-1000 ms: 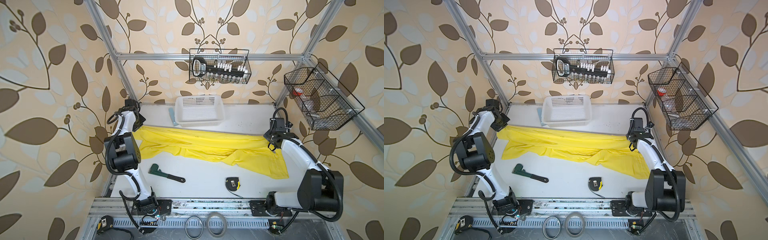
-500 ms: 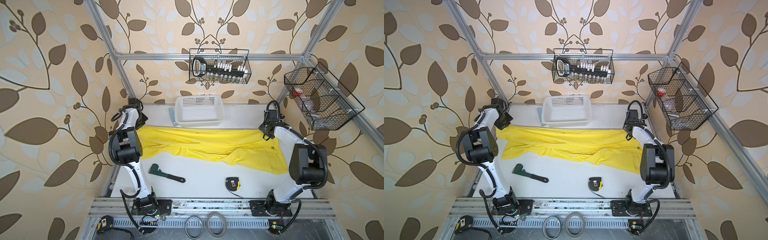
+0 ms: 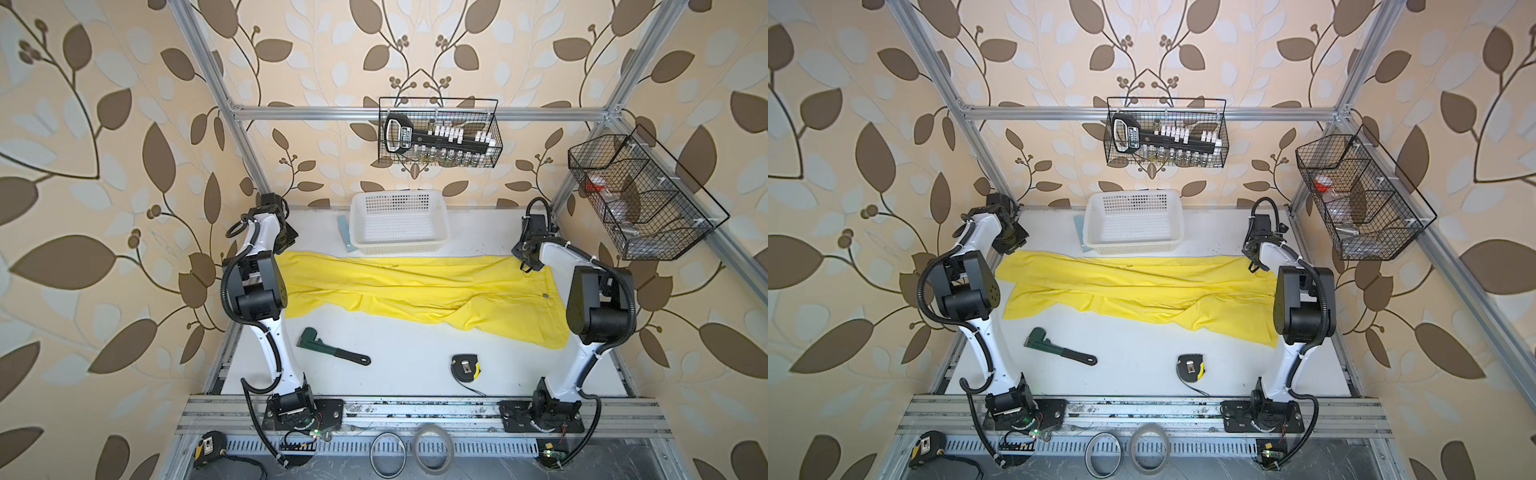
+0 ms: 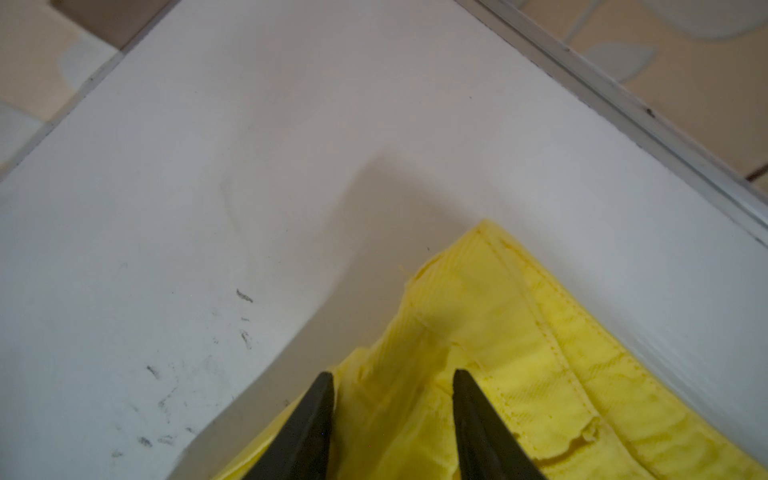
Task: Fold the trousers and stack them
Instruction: 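Release the trousers and move both grippers toward the trouser edges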
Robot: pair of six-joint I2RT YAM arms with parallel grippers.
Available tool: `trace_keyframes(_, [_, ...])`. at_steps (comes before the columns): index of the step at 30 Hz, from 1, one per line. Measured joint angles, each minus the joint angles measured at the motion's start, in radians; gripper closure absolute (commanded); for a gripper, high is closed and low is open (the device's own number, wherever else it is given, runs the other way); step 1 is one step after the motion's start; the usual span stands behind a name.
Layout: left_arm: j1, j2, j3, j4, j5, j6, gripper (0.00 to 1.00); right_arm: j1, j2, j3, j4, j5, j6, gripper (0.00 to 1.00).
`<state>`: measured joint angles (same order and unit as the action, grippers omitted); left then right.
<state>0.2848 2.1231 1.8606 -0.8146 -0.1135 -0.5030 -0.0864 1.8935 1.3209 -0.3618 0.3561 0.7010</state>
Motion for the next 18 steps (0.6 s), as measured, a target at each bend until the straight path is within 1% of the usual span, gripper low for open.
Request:
trace_keyframes(2, [0.0, -0.001, 0.006, -0.005, 0.001, 0.007, 0.6, -0.001, 0.0, 0.018, -0.001, -0.012, -0.016, 0.45])
trace_keyframes(5, [0.0, -0.011, 0.008, -0.029, 0.01, 0.018, 0.47, -0.001, -0.003, 0.056, -0.014, -0.029, -0.05, 0.4])
trace_keyframes(7, [0.0, -0.042, -0.013, -0.032, 0.022, 0.03, 0.43, 0.0, -0.029, 0.061, -0.02, -0.04, -0.079, 0.36])
trace_keyframes(8, [0.0, -0.07, -0.039, -0.032, 0.029, 0.036, 0.4, 0.001, -0.049, 0.061, -0.031, -0.048, -0.092, 0.34])
trace_keyframes(10, [0.0, -0.14, -0.102, -0.037, 0.045, 0.048, 0.39, 0.001, -0.106, 0.052, -0.048, -0.077, -0.111, 0.33])
trace_keyframes(11, [0.0, -0.184, -0.143, -0.035, 0.057, 0.051, 0.37, 0.001, -0.146, 0.039, -0.054, -0.098, -0.117, 0.32])
trace_keyframes(13, [0.0, -0.272, -0.23, -0.029, 0.081, 0.054, 0.33, 0.004, -0.229, -0.003, -0.055, -0.137, -0.123, 0.27])
trace_keyframes(14, [0.0, -0.316, -0.276, -0.027, 0.092, 0.054, 0.27, 0.008, -0.273, -0.034, -0.053, -0.153, -0.127, 0.23])
trace_keyframes(17, [0.0, -0.409, -0.387, -0.032, 0.114, 0.056, 0.26, 0.032, -0.385, -0.14, -0.066, -0.193, -0.132, 0.21])
trace_keyframes(18, [0.0, -0.429, -0.42, -0.034, 0.115, 0.055, 0.26, 0.042, -0.414, -0.176, -0.075, -0.208, -0.13, 0.18])
